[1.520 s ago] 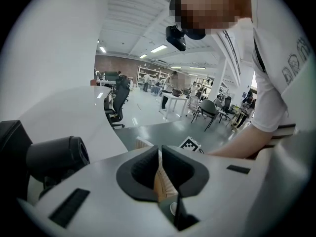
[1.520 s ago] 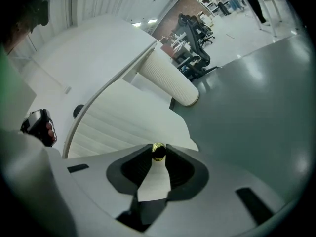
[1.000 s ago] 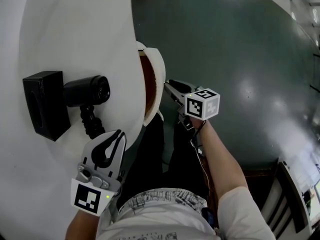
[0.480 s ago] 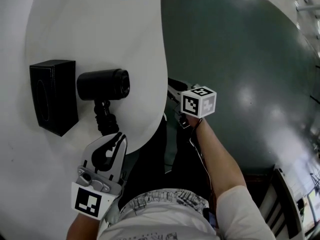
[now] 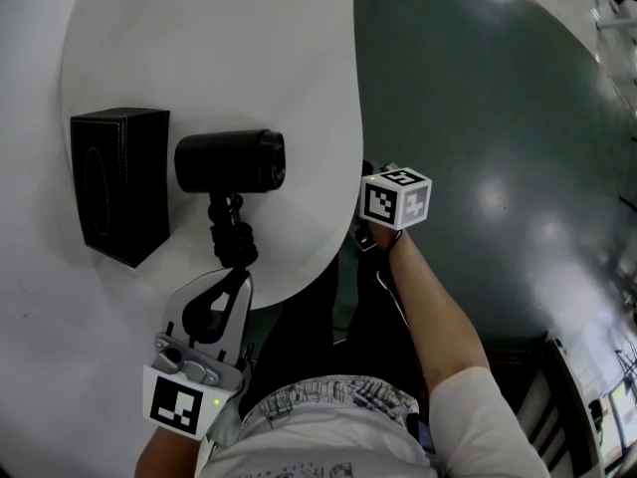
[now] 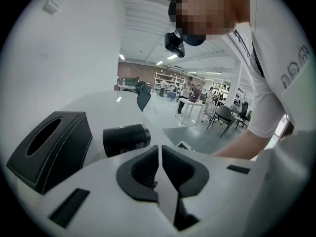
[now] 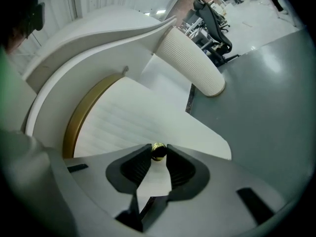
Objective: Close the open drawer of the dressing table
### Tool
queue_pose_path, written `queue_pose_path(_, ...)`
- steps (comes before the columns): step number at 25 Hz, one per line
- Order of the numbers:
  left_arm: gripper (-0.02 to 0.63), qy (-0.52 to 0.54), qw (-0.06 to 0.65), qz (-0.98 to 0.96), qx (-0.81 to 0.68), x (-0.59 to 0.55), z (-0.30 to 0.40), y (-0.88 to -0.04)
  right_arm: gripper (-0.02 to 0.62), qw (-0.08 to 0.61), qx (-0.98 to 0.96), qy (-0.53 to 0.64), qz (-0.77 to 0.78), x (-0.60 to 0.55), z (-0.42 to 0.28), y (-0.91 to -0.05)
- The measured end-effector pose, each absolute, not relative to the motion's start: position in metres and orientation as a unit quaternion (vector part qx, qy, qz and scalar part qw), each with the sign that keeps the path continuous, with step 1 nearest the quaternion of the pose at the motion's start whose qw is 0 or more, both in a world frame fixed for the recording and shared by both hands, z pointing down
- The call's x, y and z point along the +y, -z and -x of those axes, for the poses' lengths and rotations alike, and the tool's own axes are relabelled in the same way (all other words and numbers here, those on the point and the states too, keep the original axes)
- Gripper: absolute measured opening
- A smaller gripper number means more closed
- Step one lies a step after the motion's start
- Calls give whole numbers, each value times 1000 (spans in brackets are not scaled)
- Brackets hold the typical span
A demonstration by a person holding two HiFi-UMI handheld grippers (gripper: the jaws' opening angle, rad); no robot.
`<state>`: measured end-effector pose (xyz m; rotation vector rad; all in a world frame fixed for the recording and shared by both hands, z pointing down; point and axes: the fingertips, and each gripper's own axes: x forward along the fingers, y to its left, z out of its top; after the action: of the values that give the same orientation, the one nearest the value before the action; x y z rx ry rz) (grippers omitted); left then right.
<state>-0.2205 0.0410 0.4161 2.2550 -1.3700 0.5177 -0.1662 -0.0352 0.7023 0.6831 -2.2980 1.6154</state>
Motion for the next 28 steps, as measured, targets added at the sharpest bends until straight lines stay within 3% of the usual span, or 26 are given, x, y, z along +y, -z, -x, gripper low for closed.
queue_pose_path(11, 40, -184, 215, -825, -490, 39, 216, -409, 130, 134, -777, -564, -246, -26, 158, -706)
queue_pose_path(28, 40, -171, 163, -859, -454, 26, 155, -379, 132, 106, -801, -496, -317, -38, 56, -609)
